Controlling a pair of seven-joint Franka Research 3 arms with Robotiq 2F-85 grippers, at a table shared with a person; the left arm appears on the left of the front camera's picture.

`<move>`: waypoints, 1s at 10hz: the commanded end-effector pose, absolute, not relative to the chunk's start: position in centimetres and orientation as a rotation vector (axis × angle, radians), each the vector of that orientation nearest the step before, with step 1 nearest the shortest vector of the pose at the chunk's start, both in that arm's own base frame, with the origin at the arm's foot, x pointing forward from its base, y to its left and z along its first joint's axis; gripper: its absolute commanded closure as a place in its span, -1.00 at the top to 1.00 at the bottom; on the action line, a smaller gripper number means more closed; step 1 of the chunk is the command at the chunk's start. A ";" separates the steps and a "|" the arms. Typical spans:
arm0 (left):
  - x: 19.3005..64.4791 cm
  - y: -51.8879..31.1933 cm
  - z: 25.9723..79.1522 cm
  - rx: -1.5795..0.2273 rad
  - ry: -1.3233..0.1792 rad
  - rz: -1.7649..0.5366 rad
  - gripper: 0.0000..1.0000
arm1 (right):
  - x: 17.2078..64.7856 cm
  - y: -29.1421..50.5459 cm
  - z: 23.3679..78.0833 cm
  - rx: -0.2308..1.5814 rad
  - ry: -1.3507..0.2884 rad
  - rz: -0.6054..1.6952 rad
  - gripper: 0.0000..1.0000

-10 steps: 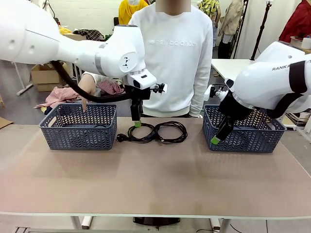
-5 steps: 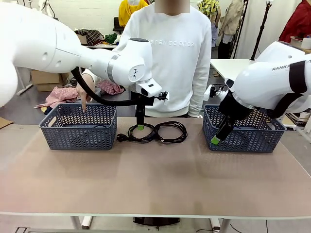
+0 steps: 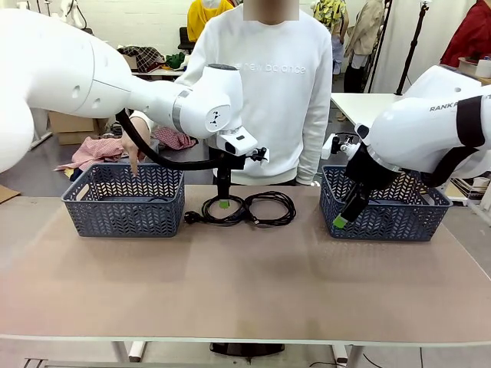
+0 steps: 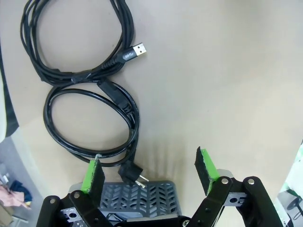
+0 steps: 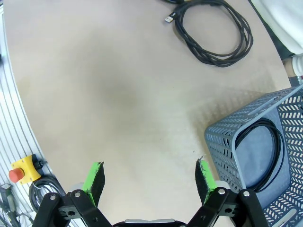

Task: Organize the cables according to human instructions.
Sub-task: Pick up a bundle of cables and place it in the basket indicated by the human.

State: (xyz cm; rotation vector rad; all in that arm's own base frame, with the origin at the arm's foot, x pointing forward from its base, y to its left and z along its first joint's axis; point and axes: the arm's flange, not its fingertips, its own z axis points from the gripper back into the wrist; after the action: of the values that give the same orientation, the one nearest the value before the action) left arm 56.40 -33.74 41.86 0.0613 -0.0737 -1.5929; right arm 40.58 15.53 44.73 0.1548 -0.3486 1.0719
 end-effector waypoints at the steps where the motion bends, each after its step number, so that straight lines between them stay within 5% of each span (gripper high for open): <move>1: 56.5 -33.5 42.0 0.072 -0.078 -1.588 1.00 | 40.6 15.6 44.9 0.154 -0.351 1.070 1.00; 10: 57.7 -32.0 36.4 0.077 -0.112 -1.526 1.00 | 40.6 15.6 44.9 0.154 -0.351 1.070 1.00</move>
State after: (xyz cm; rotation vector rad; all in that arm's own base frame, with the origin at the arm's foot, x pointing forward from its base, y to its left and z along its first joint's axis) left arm 58.12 -32.10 36.66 0.0411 -0.0999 -1.5438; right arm 40.58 15.53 44.73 0.1548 -0.3486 1.0720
